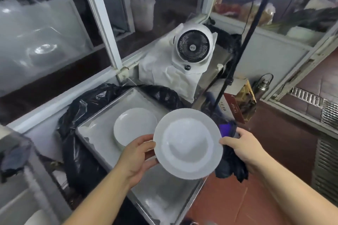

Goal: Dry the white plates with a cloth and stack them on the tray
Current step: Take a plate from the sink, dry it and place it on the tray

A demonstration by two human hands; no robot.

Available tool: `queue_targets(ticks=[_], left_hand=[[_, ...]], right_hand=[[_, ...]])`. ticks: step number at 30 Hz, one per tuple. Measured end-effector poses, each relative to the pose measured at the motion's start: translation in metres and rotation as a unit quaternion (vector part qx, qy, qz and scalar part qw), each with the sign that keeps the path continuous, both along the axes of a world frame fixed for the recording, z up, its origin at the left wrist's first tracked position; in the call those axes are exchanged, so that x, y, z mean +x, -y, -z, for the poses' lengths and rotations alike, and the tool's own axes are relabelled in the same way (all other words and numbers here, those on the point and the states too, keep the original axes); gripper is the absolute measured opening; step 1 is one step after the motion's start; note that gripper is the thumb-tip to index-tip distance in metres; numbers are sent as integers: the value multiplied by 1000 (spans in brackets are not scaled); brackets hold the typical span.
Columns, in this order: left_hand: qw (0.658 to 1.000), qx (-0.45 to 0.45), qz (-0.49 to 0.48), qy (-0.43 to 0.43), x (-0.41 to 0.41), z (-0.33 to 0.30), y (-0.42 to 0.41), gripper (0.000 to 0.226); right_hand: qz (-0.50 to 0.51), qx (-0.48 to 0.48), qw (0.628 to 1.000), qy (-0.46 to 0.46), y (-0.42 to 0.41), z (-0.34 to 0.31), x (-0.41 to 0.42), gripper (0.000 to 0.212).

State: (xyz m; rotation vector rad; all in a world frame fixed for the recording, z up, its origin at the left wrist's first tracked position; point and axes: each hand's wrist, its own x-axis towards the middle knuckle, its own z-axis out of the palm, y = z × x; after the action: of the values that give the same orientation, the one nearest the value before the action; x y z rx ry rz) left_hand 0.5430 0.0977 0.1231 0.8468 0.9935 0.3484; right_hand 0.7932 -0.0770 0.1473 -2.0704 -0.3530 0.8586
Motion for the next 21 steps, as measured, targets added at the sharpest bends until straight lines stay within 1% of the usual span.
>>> queue_targets(ticks=[3,5,7,9,11,16,21], left_hand=[[998,-5,-56,-19,-5,10,-18,26],[994,-16,-99,-35,-9,19,-28,27],[989,-21,-134,-53,-12,24,-35,26],[984,-16,-162,-72,-14,28,-41,26],[977,-16,-191,-97,-13,31,-46,25],[952,-8,-259,-160,-11,43,-53,23],[933,2,-288,-218,-11,68,-68,21]], right_hand=[[-64,-15,998,3,-46,0,11,18],[-104,-21,994,4,-79,6,18,13],[-145,-21,989,15,-112,21,28,18],[-186,-27,982,25,-142,36,34,32],[-224,-34,974,22,-171,44,38,39],[-322,-33,946,10,-231,70,44,29],[-378,-43,925,15,-278,92,42,22]])
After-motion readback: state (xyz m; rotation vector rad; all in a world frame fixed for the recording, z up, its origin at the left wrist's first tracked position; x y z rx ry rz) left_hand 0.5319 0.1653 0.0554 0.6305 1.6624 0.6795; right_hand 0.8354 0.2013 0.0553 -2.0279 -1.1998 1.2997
